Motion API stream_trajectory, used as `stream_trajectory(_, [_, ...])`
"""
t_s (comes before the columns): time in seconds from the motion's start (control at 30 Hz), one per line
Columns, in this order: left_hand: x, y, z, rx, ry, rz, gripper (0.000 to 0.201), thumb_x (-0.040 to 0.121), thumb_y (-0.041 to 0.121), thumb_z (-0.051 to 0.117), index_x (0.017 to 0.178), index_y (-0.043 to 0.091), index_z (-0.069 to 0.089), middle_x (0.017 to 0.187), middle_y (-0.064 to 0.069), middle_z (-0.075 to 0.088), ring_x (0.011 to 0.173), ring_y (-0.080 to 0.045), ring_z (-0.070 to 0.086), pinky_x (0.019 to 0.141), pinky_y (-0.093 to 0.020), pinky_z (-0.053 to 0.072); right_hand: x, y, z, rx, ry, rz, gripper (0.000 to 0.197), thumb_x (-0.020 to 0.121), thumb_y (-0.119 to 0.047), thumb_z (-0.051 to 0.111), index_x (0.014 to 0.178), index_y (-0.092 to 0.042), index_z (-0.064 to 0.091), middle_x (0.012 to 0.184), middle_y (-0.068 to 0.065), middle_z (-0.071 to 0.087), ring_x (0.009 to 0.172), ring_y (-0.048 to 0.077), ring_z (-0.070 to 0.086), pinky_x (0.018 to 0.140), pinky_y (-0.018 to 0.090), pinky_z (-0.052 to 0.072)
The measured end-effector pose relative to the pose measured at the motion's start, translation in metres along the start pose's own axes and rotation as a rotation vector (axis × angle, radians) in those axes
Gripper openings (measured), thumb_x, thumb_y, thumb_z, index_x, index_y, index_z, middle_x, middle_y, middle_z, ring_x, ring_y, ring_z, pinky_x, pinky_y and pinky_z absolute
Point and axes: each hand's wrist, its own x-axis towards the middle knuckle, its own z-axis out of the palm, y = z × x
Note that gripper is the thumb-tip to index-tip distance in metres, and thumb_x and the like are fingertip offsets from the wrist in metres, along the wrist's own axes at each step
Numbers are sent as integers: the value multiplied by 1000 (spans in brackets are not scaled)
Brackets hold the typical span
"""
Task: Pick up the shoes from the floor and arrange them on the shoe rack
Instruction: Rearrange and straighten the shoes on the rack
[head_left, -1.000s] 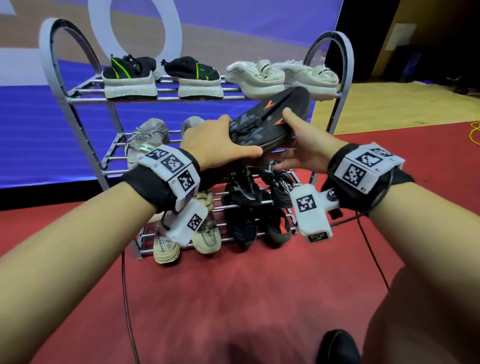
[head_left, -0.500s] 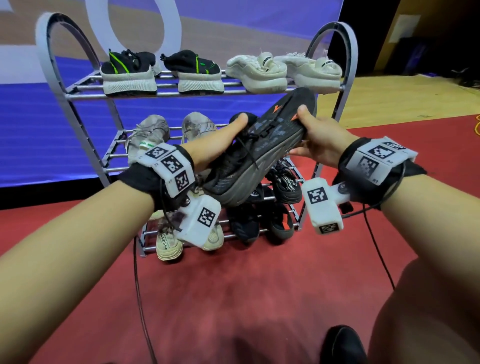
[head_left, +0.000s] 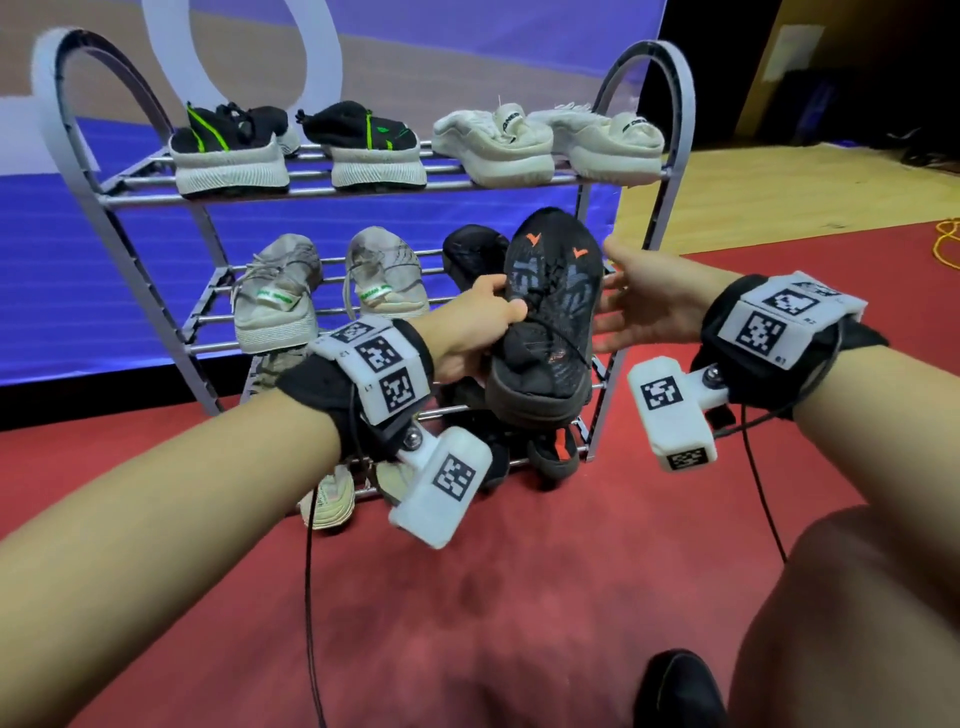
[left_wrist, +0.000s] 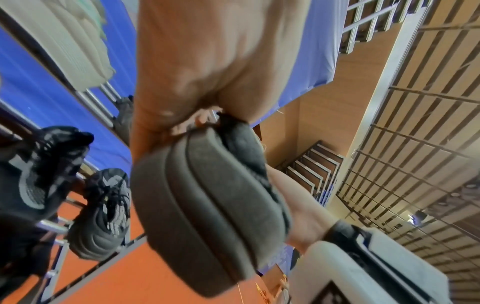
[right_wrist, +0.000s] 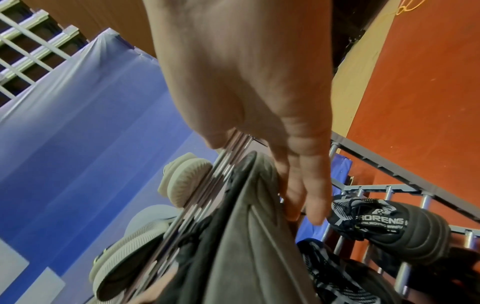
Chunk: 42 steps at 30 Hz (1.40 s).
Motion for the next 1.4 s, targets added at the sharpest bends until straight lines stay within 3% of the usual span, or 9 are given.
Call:
stream_trajectory(0.2, [19,-1,17,15,163,17,53,97,18,43,146,16,23,135,-14,50,111,-30,58,79,-35,50,-16,9,13,-214,-100,97,57,97,-59,18,85,-16,53,83,8,57,71,24,56,79,51,48])
stream_trajectory(0.37, [32,11,20,20,304,123,56,99,18,40,148,15,13,138,-14,46,117,-30,54,94,-35,48,-12,11,22,-229,-167,123,64,95,-62,18,119,-17,57,112,10,65,87,27,62,74,50,52])
stream_trajectory(0.67, [44,9,18,55,248,21,55,100,30,34,149,17,13,136,-14,49,112,-30,58,76,-35,50,4,15,23,-131,-25,54,37,95,-46,45,107,-11,52,76,8,57,56,16,57,39,17,50])
stream_trajectory(0.8, [47,14,9,120,167,86,42,101,34,26,134,13,41,103,-4,61,69,-11,62,52,-19,48,14,10,14,-26,22,5,34,98,-41,42,91,-10,52,70,7,54,40,13,55,38,15,47])
stream_trajectory(0.93, [61,16,0,264,205,146,28,99,34,24,80,23,43,81,-1,49,69,-17,44,57,-25,34,28,12,-2,16,108,-45,34,98,-39,44,79,-12,51,69,4,54,56,15,50,39,16,46])
stream_trajectory(1.03, [78,7,-10,398,373,187,33,94,35,35,103,10,53,99,-14,59,95,-33,54,79,-40,48,42,15,-16,10,188,-84,34,97,-38,46,79,-11,51,68,5,54,55,16,50,38,17,46])
stream_trajectory(1.1, [89,-1,-15,486,471,202,42,92,35,41,121,6,49,125,-17,52,119,-35,46,101,-47,39,55,17,-25,35,224,-93,32,97,-39,47,81,-12,50,69,5,54,55,16,52,39,18,46])
stream_trajectory(1.27, [103,-9,-12,485,491,238,62,88,42,53,136,7,35,138,-14,40,132,-31,33,109,-42,29,88,17,-44,25,275,-80,31,95,-43,48,91,-12,50,72,5,55,56,17,53,41,23,44])
stream_trajectory(1.4, [113,-19,-1,439,470,208,94,65,61,53,141,11,28,142,-13,38,132,-32,35,110,-48,30,112,18,-47,16,294,-64,36,94,-45,50,77,-13,51,71,6,55,55,20,52,41,24,42])
